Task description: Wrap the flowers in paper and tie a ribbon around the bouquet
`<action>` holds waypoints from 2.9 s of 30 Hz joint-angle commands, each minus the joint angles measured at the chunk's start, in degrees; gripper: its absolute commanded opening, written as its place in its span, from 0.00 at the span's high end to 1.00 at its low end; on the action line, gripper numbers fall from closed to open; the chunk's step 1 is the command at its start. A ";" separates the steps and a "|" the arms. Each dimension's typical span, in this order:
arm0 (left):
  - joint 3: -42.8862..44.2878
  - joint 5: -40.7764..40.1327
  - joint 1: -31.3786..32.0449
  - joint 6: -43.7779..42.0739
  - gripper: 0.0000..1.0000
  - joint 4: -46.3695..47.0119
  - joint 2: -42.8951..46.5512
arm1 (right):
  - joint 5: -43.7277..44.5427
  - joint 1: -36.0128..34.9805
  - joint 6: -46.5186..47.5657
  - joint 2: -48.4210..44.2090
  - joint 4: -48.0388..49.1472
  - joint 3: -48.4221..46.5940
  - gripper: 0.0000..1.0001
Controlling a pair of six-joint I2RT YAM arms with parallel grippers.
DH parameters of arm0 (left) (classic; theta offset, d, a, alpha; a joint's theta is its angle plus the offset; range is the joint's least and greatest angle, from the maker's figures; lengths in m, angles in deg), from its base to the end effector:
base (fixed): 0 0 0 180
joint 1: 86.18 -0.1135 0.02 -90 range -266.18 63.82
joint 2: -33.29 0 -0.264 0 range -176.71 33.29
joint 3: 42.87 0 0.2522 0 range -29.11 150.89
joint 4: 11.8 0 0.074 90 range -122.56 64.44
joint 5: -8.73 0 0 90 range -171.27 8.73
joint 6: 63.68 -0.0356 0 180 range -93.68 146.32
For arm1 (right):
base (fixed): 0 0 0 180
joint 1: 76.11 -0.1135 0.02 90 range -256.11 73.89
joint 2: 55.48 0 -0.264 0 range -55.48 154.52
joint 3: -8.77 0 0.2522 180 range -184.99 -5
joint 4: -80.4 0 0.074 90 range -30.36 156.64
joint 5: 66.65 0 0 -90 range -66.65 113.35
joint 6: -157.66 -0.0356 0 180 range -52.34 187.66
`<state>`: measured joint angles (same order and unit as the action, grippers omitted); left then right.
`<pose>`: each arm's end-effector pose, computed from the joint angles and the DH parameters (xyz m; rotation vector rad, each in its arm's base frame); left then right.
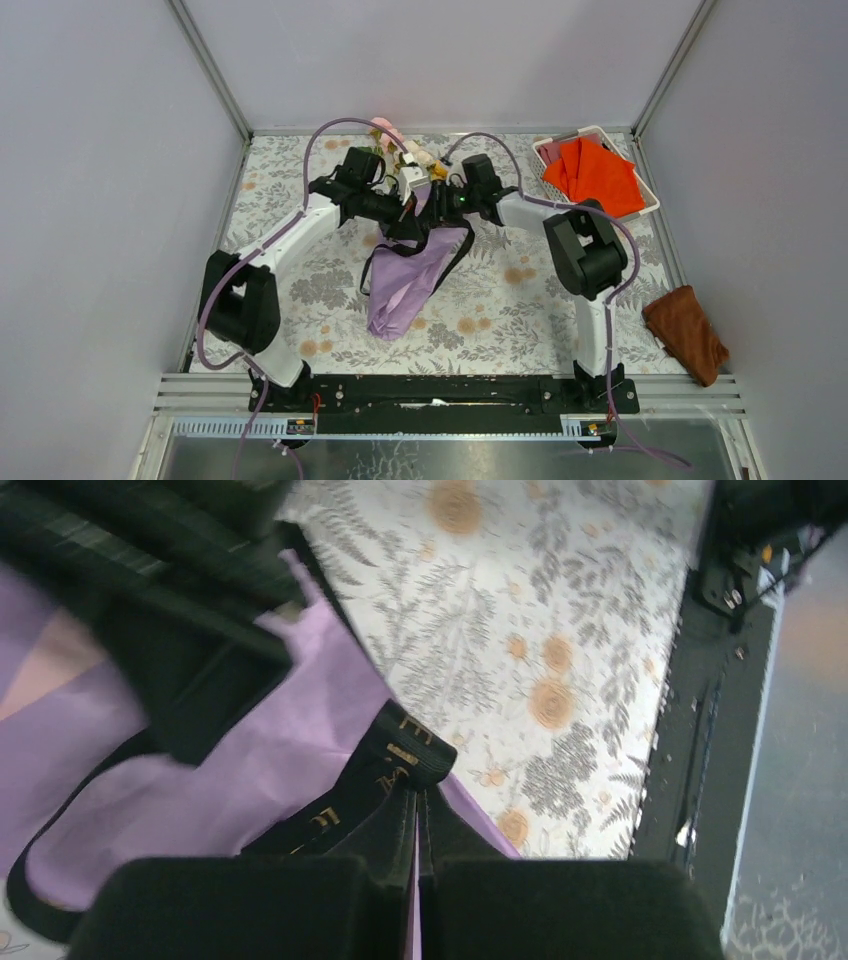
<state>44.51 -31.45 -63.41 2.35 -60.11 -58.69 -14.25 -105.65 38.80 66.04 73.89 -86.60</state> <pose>0.3020 -0.1563 0.2798 1.2364 1.9614 -1.0558 0.3986 0.2508 0.1722 -0.4325 2.2490 1.2697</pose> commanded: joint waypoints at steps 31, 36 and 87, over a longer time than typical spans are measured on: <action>27.67 -3.76 -2.23 6.95 1.00 9.48 -21.73 | 1.42 2.14 -1.19 -10.74 17.91 16.70 0.55; 28.55 -8.43 0.24 3.03 1.00 9.62 -21.02 | 2.27 2.13 -0.54 -9.85 17.39 17.27 0.78; 9.66 -13.68 -2.90 -41.98 0.20 9.49 -19.92 | -1.05 2.12 1.79 -9.25 12.63 11.24 1.00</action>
<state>55.90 -45.66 -67.28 -37.93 -58.41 -79.61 -14.25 -103.27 38.78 57.95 87.09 -72.35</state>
